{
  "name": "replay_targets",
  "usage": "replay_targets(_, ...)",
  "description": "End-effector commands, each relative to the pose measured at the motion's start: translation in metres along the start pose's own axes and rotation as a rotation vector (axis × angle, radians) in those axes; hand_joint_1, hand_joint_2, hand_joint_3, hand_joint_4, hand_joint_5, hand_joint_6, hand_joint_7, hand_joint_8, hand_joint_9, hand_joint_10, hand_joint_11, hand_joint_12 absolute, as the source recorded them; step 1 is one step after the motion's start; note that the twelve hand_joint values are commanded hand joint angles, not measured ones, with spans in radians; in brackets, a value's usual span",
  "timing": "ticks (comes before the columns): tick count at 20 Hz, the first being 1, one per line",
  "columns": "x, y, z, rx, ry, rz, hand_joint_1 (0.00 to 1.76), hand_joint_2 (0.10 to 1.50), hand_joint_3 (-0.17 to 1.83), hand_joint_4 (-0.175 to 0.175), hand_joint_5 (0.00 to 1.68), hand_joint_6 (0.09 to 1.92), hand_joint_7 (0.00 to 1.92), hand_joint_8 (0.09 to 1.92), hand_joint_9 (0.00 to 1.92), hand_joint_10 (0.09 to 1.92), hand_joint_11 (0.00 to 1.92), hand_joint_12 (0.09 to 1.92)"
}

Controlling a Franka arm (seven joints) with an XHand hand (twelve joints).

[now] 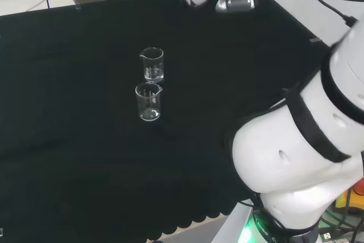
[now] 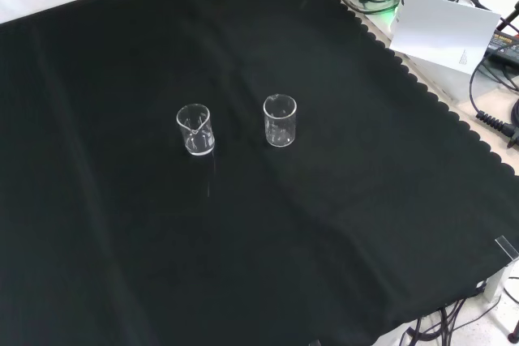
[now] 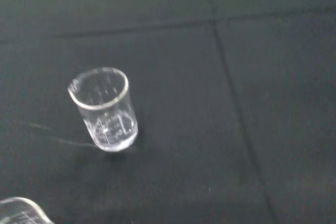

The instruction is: Pick up the beaker on the right.

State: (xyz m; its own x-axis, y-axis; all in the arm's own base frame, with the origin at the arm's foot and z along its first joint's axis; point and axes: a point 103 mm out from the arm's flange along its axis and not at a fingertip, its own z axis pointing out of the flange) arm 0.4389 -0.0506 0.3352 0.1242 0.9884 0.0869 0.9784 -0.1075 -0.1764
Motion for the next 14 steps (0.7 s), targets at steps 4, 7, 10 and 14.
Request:
replay_targets(4, 0.005, 0.119, 0.085, 0.0, 0.157, -0.134, 0.74, 0.71, 0.52, -0.042, 0.33, 0.09, 0.1, 0.7, 0.28, 0.74, 0.05, 1.43)
replay_targets(7, 0.008, 0.124, 0.104, 0.014, 0.194, -0.165, 0.75, 0.68, 0.53, -0.044, 0.33, 0.09, 0.12, 0.7, 0.3, 0.74, 0.05, 1.43)
replay_targets(10, 0.009, 0.127, 0.123, 0.031, 0.231, -0.181, 0.75, 0.66, 0.55, -0.047, 0.34, 0.09, 0.15, 0.71, 0.33, 0.74, 0.06, 1.43)
replay_targets(14, 0.01, 0.131, 0.142, 0.053, 0.273, -0.215, 0.76, 0.63, 0.56, -0.051, 0.35, 0.09, 0.17, 0.72, 0.35, 0.73, 0.08, 1.43)
